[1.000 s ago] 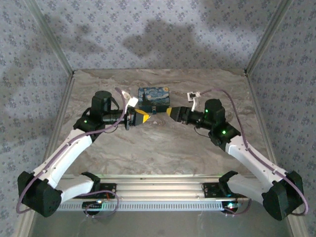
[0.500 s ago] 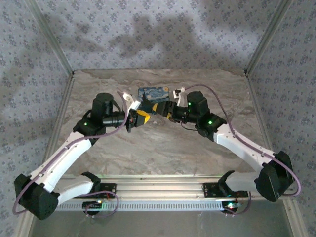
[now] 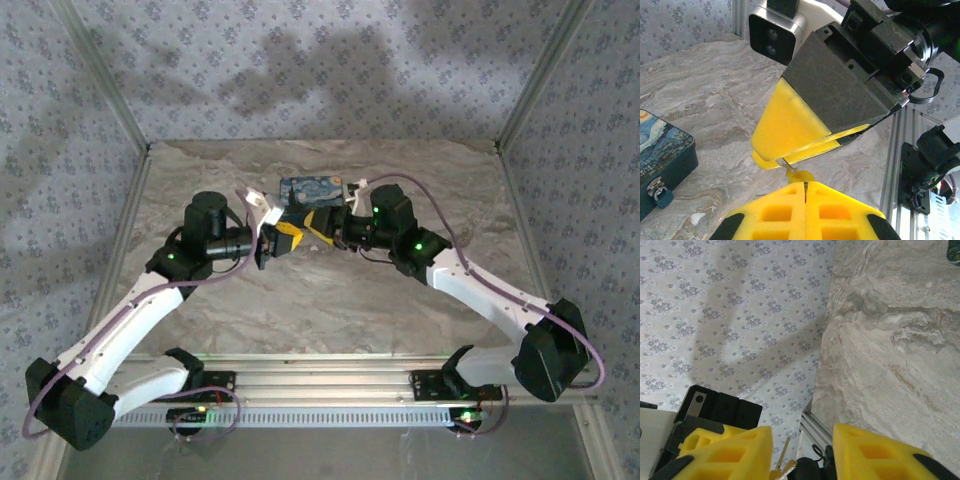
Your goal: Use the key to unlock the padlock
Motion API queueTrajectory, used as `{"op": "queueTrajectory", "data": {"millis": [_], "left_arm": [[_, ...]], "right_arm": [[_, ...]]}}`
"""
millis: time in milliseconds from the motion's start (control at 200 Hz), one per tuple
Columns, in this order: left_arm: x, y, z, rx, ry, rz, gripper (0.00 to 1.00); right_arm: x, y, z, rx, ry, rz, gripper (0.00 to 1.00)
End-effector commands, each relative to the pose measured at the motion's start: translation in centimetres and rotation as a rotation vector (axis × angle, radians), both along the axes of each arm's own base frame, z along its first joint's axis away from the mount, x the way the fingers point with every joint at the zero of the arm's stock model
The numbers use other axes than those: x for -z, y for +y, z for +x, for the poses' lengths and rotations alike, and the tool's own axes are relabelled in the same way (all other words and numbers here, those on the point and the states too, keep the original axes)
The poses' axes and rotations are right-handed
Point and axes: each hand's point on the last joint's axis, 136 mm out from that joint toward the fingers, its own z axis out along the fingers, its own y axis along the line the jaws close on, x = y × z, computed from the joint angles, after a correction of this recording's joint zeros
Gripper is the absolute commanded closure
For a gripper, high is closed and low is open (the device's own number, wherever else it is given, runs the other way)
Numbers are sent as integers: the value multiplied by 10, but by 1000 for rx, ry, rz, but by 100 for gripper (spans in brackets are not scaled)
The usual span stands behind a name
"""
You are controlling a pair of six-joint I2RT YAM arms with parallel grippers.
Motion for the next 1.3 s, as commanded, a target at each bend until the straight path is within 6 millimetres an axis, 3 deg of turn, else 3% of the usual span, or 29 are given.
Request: {"op": "queueTrajectory", "data": {"millis": [0, 265, 370, 475, 675, 874, 924, 994, 1299], "left_arm": [[-1, -1, 1, 5, -38, 6, 100], [2, -2, 2, 7, -42, 17, 100], [6, -2, 2, 10, -35, 28, 100], [11, -2, 2, 15, -22, 43, 100], [22, 1, 4, -13, 23, 72, 100], [29, 3, 12, -78, 97, 66, 100], [30, 4, 15, -99, 125, 57, 68], [29, 4, 16, -112, 172, 32, 53], [-6, -6, 12, 33, 380, -279, 46]], "right_arm": [[-17, 8, -2, -32, -13, 42, 65], [-15, 18, -2, -74, 14, 63, 71], [-16, 21, 0, -83, 10, 72, 82], [-14, 21, 1, -80, -11, 60, 100], [-10, 13, 3, -65, -145, -27, 100], [-23, 5, -1, -75, -364, -86, 100], [-24, 2, -2, -78, -415, -107, 100], [-27, -2, -3, -77, -482, -129, 100], [-51, -6, -14, -147, -671, -84, 100]]}}
